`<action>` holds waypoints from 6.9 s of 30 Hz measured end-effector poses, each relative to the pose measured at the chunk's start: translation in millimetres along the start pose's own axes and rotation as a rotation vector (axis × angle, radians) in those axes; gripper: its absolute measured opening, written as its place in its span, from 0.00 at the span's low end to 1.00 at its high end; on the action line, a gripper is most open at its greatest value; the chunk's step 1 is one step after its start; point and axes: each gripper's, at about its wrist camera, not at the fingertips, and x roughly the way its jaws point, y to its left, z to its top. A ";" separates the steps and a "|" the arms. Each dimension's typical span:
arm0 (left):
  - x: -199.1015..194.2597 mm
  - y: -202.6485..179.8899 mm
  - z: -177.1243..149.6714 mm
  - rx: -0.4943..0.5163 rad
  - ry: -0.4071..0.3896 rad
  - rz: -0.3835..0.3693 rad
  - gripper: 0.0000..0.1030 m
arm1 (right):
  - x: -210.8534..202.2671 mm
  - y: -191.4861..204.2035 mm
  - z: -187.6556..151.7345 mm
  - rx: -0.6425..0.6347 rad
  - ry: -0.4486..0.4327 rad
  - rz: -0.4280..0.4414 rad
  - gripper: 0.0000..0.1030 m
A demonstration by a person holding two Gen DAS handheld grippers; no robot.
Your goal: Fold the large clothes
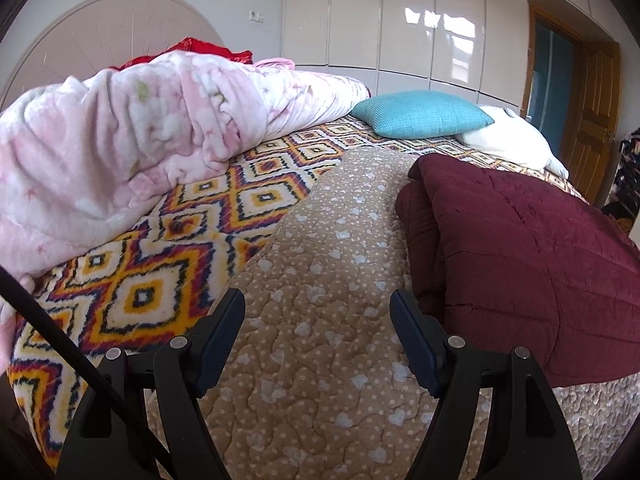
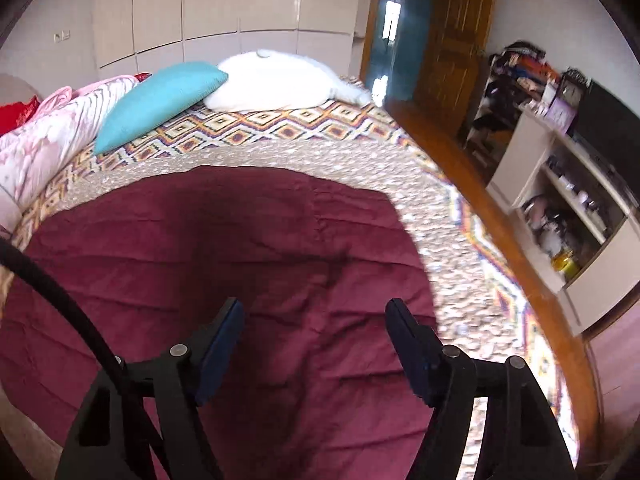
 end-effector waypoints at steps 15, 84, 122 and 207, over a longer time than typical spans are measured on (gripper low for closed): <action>17.3 -10.0 1.8 -0.123 0.099 -0.301 0.73 | 99.1 -105.2 -36.9 0.439 0.312 0.011 0.14; -34.3 -37.0 -16.4 -0.022 0.040 -0.304 0.72 | -54.7 102.1 -157.1 -0.137 0.235 0.423 0.41; -105.4 -139.2 -155.9 0.190 0.364 -0.228 0.87 | -115.9 7.5 -272.2 -0.093 -0.045 0.204 0.82; -260.6 -129.5 -175.7 0.252 0.128 -0.191 0.94 | -145.0 21.0 -302.9 -0.111 -0.014 0.021 0.88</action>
